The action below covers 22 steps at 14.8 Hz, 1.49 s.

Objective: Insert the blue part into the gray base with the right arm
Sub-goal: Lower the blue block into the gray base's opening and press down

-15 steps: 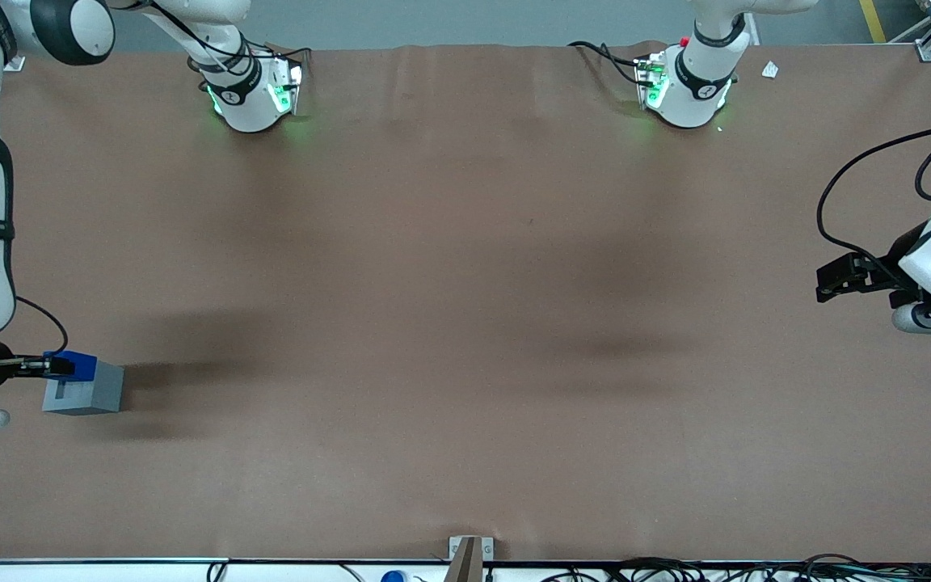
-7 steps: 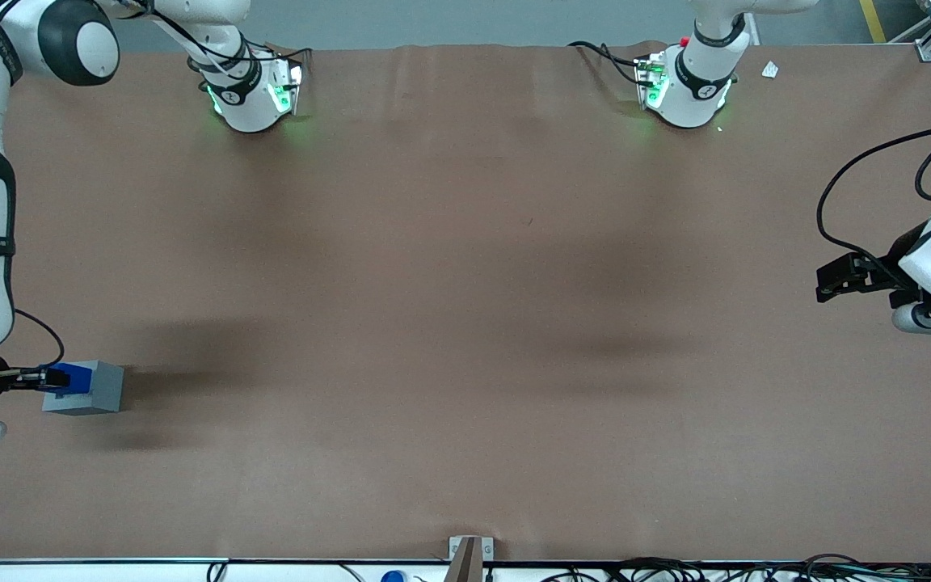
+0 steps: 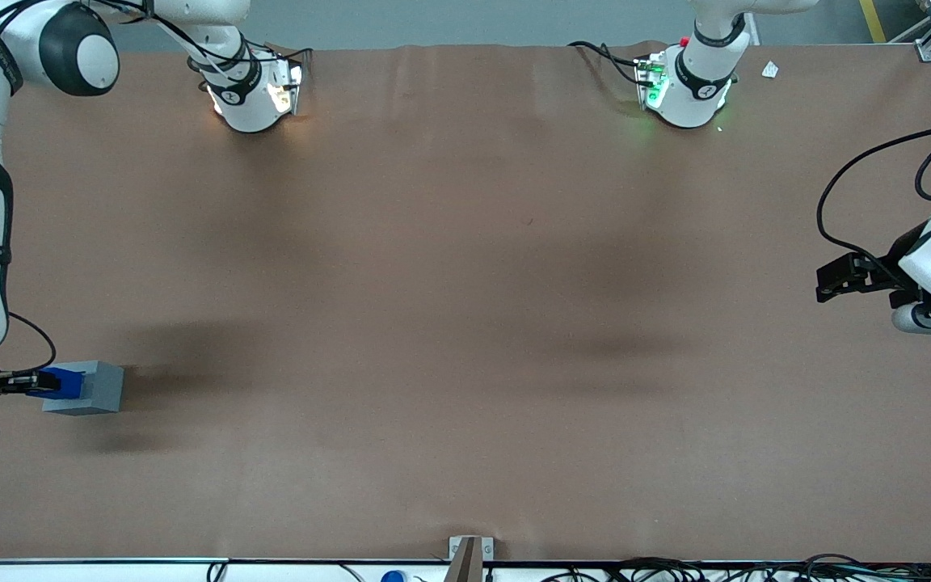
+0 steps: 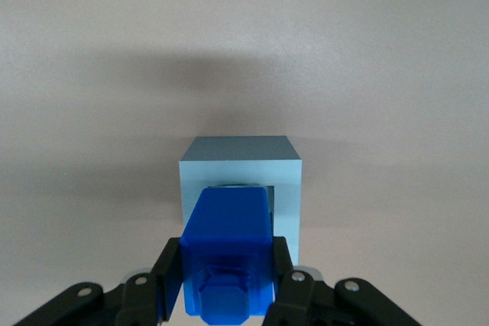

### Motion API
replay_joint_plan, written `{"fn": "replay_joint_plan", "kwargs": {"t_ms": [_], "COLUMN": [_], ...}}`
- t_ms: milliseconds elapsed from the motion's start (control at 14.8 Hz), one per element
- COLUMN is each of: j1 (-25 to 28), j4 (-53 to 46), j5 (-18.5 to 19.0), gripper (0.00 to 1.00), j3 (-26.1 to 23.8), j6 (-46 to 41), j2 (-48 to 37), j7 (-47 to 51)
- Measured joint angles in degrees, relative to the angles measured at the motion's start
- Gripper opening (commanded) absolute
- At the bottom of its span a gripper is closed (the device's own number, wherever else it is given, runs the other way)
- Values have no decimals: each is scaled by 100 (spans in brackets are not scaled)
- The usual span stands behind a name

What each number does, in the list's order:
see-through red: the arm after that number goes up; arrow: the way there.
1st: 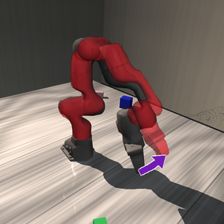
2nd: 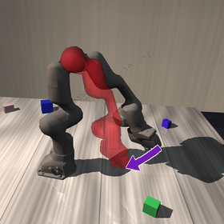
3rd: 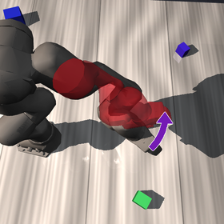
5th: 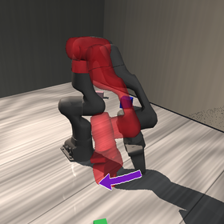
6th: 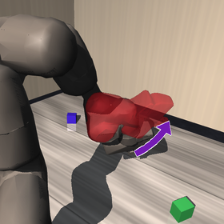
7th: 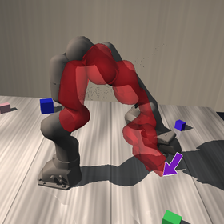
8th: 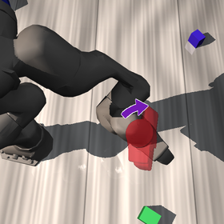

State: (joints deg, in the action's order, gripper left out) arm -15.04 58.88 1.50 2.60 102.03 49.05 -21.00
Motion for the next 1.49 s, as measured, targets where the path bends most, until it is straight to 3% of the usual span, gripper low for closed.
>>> {"fn": "replay_joint_plan", "kwargs": {"t_ms": [1486], "j1": [-65], "j4": [-21], "j5": [-44], "gripper": [0], "j3": [-1], "j6": [-4], "j2": [129], "j7": [45]}}
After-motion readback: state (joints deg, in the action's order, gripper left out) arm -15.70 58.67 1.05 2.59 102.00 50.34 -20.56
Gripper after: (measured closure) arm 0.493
